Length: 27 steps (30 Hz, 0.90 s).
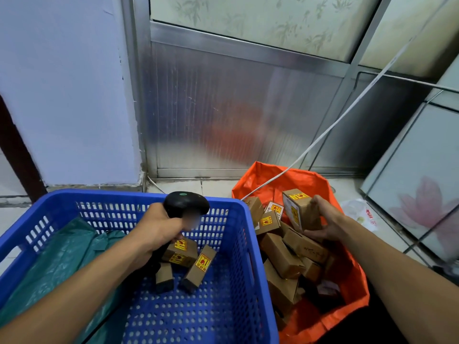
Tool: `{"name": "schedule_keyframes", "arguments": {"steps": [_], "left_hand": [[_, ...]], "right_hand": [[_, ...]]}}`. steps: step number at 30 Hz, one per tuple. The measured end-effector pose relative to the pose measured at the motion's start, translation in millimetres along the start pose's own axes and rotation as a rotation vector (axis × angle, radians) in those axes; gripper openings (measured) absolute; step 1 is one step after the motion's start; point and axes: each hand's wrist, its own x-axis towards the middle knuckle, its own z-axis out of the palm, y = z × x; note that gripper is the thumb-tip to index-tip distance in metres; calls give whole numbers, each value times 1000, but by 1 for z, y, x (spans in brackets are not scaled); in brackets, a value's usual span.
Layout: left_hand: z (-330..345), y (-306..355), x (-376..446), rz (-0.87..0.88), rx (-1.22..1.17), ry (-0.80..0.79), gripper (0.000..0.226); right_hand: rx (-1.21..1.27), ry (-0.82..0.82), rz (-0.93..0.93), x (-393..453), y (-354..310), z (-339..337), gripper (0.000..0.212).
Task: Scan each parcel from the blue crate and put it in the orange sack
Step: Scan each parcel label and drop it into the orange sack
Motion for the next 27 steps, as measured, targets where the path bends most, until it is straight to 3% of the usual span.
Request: {"name": "schedule_keyframes", "arguments": {"steps": [7, 18, 24, 27], "left_hand": [[0, -1, -1, 15, 0, 8, 13], [6, -2, 3, -3, 23, 8, 13], [5, -5, 6, -10, 26, 12, 13], [6, -5, 6, -11, 24, 10, 12]], "right_hand": [[-69, 162, -35, 20, 15, -16, 43], [-248, 209, -47, 42, 29, -7, 34], [-363, 331, -97, 95, 41, -10, 64], [-508, 385, -117, 59, 33, 8, 61]]}}
